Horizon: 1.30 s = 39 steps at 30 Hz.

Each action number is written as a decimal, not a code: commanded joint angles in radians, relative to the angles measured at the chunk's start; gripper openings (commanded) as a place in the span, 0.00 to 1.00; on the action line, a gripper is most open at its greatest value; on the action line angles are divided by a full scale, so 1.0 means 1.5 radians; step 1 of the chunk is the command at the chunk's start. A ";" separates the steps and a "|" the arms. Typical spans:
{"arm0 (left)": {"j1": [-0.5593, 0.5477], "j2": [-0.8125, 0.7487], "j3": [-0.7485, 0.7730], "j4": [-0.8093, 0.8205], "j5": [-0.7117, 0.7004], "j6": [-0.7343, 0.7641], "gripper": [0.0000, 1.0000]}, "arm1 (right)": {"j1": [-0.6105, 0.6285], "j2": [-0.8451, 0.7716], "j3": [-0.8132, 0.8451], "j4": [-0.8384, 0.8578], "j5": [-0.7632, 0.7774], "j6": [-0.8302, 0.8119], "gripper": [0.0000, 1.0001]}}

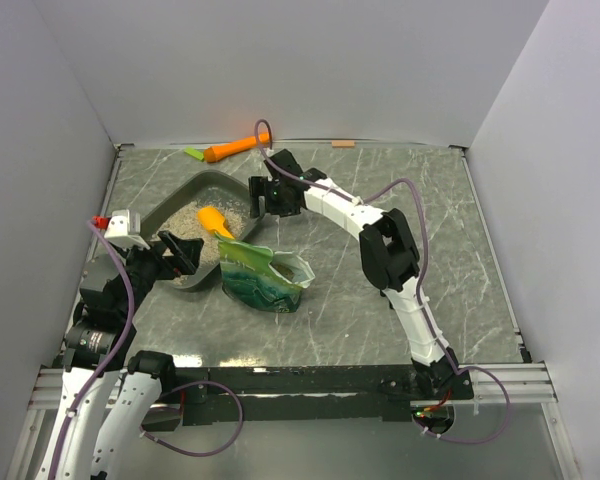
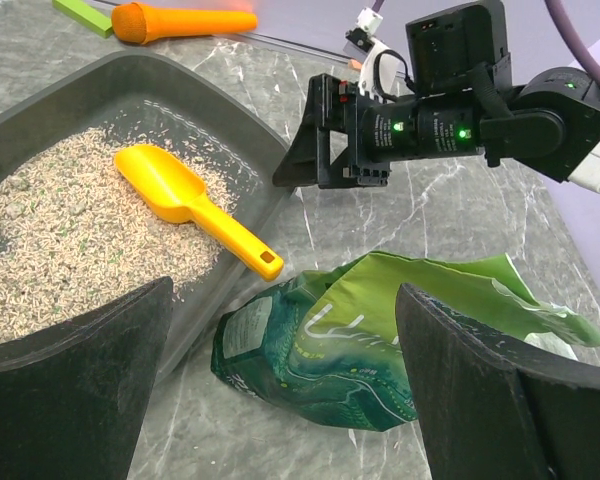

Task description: Fill the litter box with clean litter

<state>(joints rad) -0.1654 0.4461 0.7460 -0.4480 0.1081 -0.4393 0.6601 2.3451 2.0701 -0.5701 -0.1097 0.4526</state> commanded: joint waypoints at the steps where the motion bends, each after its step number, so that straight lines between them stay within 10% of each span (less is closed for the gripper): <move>1: -0.002 -0.009 0.000 0.009 0.003 -0.004 0.97 | 0.009 0.013 0.040 -0.019 0.028 0.002 0.96; 11: -0.003 -0.009 0.000 0.008 -0.002 -0.004 0.97 | 0.019 0.057 0.069 -0.041 0.010 0.011 0.95; 17: -0.004 -0.012 0.000 0.007 -0.004 -0.005 0.97 | 0.020 0.059 0.048 -0.028 0.001 0.018 0.78; 26: -0.007 -0.013 0.000 0.006 -0.009 -0.006 0.97 | 0.013 0.038 0.007 -0.012 0.013 0.028 0.00; 39: -0.008 -0.013 0.001 0.006 -0.011 -0.005 0.97 | -0.033 -0.023 -0.068 -0.003 0.036 0.059 0.00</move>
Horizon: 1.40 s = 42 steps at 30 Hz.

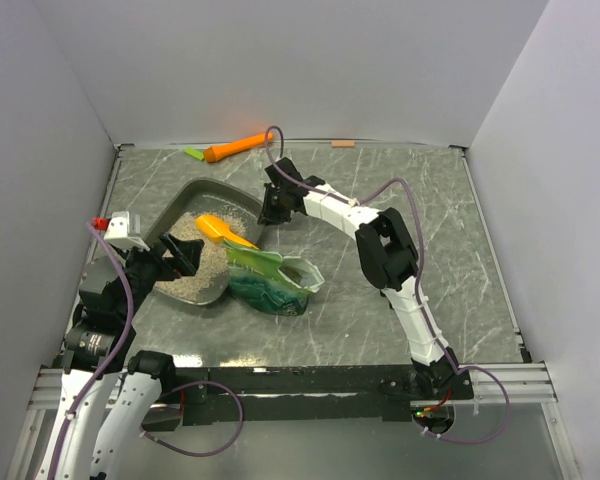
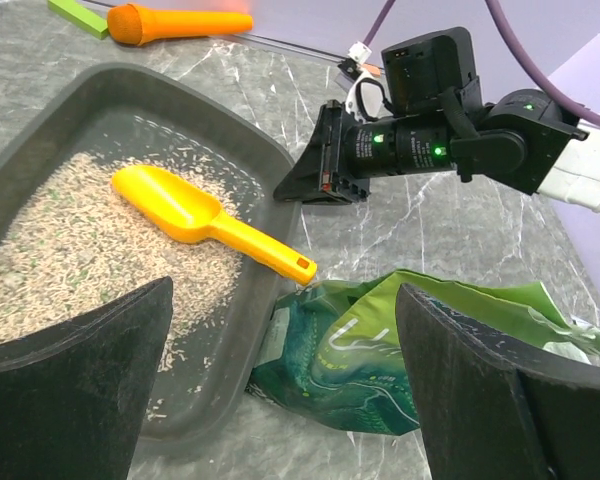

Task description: Fill the litter box with clean litter

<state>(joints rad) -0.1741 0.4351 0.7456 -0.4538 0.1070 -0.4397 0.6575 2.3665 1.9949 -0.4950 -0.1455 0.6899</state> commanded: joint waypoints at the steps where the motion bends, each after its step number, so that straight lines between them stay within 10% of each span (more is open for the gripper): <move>1: -0.003 -0.006 0.001 0.010 -0.010 -0.004 0.97 | -0.036 -0.039 -0.019 -0.061 0.062 -0.091 0.00; 23: -0.011 -0.005 -0.001 0.009 -0.016 -0.006 0.97 | -0.175 -0.252 -0.277 -0.106 0.309 0.346 0.00; 38: -0.017 0.009 0.000 0.009 -0.013 -0.006 0.97 | -0.324 -0.429 -0.566 0.033 0.258 0.498 0.00; 42: -0.018 0.007 0.000 0.008 -0.017 -0.006 0.97 | -0.325 -0.420 -0.533 0.009 0.239 0.483 0.29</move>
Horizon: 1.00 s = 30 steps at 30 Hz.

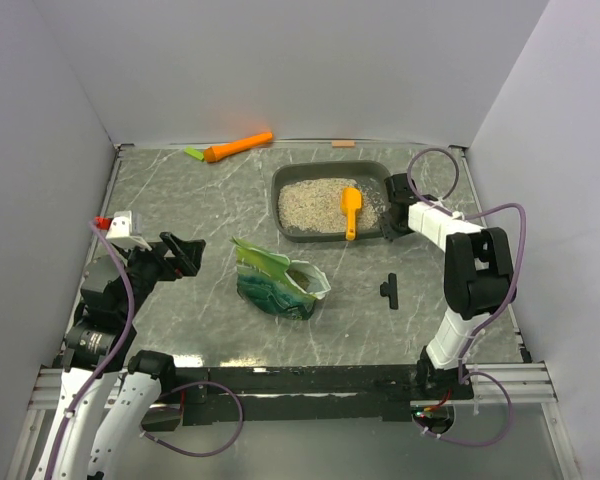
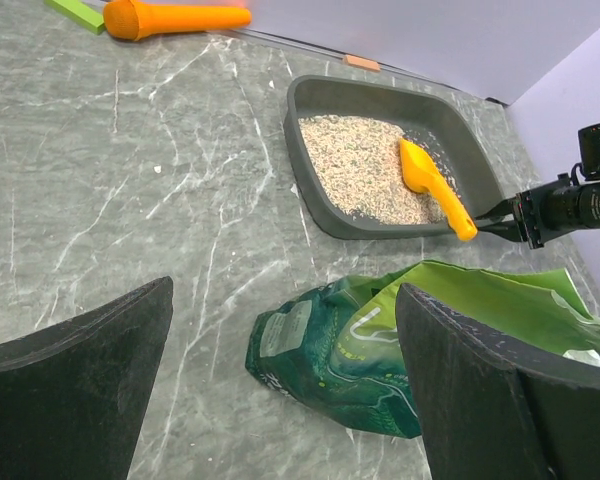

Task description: Fill the litter box with clean litter

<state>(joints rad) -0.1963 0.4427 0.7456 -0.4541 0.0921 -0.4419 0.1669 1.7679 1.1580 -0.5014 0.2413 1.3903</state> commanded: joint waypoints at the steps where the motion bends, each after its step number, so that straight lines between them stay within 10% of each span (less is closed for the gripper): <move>1: -0.003 0.001 -0.001 0.008 -0.008 -0.004 0.97 | 0.002 -0.018 0.035 0.006 -0.020 -0.005 0.41; 10: -0.003 -0.001 0.000 0.009 -0.006 -0.004 0.97 | 0.003 -0.075 0.069 -0.023 -0.002 -0.166 0.74; 21: -0.002 0.015 0.004 0.011 0.004 -0.002 0.97 | 0.043 -0.207 0.092 0.055 -0.079 -0.663 0.85; 30: -0.003 0.006 0.002 0.010 -0.004 -0.004 0.97 | 0.117 -0.082 0.213 -0.028 -0.157 -0.759 0.88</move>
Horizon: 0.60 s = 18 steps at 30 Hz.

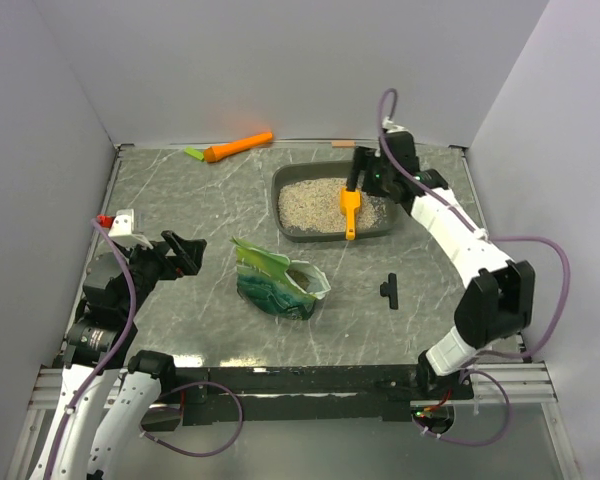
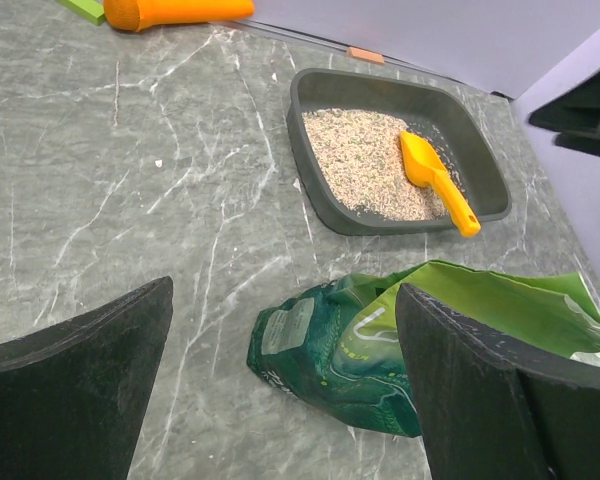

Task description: Fill the litter box with clean litter

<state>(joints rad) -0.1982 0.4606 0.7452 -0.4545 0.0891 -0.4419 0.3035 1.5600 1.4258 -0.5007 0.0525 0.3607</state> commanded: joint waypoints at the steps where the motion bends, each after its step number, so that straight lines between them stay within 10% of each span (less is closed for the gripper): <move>1: -0.002 -0.005 0.002 0.010 -0.003 -0.003 0.97 | 0.031 0.081 0.039 -0.031 -0.030 -0.071 0.88; 18: -0.002 -0.007 0.001 0.013 0.012 -0.002 0.97 | 0.052 0.199 0.054 -0.052 0.044 -0.067 0.86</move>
<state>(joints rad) -0.1982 0.4599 0.7452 -0.4545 0.0914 -0.4416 0.3817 1.8492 1.4815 -0.5873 0.0937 0.2699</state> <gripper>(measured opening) 0.968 0.858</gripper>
